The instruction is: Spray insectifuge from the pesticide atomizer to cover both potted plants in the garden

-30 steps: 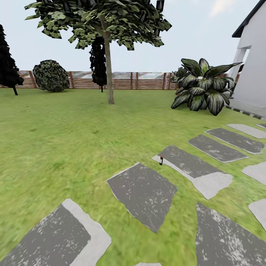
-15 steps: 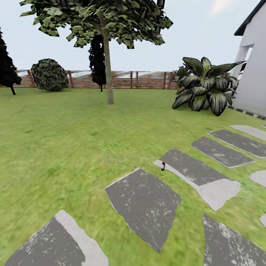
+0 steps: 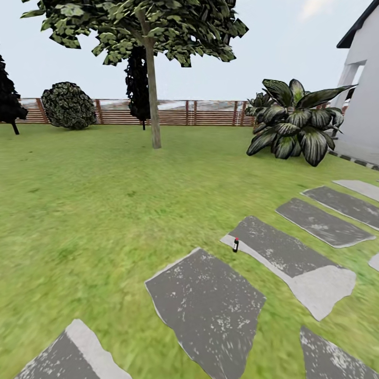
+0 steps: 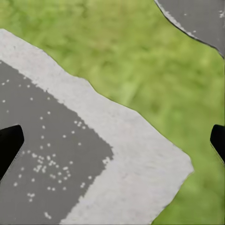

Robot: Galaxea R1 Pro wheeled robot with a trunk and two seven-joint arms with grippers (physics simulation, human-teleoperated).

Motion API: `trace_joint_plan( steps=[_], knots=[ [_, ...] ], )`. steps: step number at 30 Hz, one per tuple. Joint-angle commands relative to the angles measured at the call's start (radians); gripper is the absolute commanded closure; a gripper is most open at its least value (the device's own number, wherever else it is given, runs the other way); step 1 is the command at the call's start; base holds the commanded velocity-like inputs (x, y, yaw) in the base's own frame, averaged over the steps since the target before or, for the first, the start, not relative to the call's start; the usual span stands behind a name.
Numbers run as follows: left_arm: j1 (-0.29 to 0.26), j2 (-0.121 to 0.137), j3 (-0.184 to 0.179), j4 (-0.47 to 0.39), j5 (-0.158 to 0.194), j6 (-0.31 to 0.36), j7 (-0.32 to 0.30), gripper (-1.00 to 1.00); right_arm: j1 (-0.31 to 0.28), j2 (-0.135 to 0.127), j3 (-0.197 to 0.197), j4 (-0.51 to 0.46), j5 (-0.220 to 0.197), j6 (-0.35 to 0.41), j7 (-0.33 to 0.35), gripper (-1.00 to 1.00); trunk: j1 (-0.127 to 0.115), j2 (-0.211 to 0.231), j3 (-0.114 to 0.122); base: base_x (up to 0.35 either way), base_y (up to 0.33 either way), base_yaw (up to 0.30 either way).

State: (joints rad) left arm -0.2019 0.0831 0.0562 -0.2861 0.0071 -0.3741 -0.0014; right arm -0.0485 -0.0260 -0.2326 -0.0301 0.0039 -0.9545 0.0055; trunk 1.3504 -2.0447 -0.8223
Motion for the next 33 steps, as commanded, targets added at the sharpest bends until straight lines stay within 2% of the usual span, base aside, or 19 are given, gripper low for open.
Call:
trace_joint_plan(
  steps=[1,14,28,33],
  knots=[
    [-0.001,0.0,0.002,0.001,0.001,-0.003,0.0,-1.0,-0.001,0.0,-0.002,0.001,0.001,-0.003,0.001,-1.0,0.0,0.0,-0.001,0.335,0.0,0.0],
    [-0.001,0.0,0.002,0.001,0.001,-0.003,0.0,-1.0,-0.001,0.0,-0.002,0.001,0.001,-0.003,0.001,-1.0,0.0,0.0,-0.001,0.335,-0.006,0.0],
    [-0.001,0.0,0.001,0.0,0.001,-0.003,0.0,-1.0,-0.001,0.0,-0.002,-0.001,-0.001,-0.003,0.0,-1.0,0.0,0.0,-0.001,0.326,-0.093,0.0],
    [-0.001,-0.001,0.001,0.0,0.002,-0.003,-0.001,-1.0,-0.002,0.003,-0.005,-0.047,-0.006,-0.003,-0.001,-1.0,0.0,0.0,-0.001,0.288,-0.156,0.0]
  ],
)
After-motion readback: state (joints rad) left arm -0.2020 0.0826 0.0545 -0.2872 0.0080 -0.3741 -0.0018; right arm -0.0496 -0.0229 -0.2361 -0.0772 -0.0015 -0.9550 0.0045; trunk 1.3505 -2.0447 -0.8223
